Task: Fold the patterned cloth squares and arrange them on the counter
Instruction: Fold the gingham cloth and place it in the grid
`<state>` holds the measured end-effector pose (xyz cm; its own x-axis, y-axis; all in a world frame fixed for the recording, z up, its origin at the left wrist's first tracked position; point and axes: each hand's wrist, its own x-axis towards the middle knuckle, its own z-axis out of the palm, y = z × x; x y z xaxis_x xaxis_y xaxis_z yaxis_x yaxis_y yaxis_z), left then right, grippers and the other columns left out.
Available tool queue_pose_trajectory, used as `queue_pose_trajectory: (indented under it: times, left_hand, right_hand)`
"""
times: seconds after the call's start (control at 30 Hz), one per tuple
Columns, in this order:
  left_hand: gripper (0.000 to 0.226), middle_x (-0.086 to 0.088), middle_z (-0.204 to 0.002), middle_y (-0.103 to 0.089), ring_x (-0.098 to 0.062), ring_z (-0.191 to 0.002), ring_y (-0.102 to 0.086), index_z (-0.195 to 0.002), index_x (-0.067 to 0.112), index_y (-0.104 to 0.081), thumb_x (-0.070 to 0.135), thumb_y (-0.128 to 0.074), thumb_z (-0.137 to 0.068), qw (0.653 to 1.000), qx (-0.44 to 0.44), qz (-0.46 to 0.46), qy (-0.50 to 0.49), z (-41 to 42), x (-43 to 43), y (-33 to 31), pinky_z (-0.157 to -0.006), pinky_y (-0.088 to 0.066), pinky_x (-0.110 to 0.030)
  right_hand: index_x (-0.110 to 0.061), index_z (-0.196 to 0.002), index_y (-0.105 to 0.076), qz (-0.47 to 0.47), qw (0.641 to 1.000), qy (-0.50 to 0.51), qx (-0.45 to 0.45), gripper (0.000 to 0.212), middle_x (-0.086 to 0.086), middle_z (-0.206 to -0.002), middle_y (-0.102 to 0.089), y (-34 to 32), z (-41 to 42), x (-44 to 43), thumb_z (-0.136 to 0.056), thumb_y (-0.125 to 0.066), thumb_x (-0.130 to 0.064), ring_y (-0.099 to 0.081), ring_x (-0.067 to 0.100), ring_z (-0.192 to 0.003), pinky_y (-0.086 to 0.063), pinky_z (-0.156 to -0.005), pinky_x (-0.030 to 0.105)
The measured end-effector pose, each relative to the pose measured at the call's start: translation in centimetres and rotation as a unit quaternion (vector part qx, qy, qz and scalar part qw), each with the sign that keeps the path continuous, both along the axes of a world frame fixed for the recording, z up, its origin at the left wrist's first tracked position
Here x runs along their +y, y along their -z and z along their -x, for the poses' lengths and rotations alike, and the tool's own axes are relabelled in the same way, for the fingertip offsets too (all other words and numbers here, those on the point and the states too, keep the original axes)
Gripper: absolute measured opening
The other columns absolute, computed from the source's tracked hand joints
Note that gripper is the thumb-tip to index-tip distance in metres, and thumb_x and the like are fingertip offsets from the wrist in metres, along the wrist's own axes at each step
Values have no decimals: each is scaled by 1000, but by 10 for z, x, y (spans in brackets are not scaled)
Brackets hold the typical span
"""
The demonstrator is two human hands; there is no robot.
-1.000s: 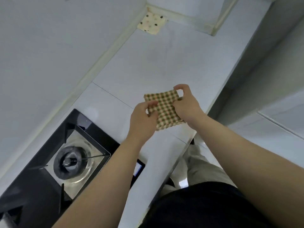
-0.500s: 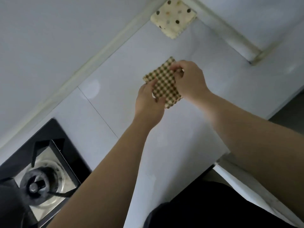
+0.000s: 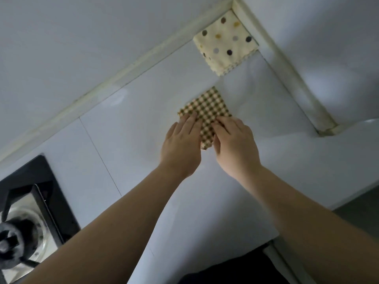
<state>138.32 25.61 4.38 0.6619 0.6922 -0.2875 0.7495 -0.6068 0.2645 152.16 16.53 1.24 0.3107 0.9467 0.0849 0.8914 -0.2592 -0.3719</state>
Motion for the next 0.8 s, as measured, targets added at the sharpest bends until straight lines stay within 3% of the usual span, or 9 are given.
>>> queue_pose_trajectory:
  times: [0.33,0.8]
  left_hand:
    - [54,2,-167,-23,-15,-155,-15,-157,17,-30,20,-38,-104,998,3,-22,-65,-22,88,6,-127,-11,-35]
    - [56,1,-170,-10,-15,-156,-5,-160,17,-21,20,-37,-107,999,15,31,-20,-34,145,1,-127,-11,-34]
  right_hand:
    - [-2,-126,-66,-13,999,-36,13,40,14,-130,-65,5,-20,94,-94,-47,-19,-58,36,-125,-48,-101,47]
    - [0,-132,-61,36,998,-44,-11,43,17,-137,-60,-4,-34,142,-92,-50,-14,-52,38,-131,-46,-106,51]
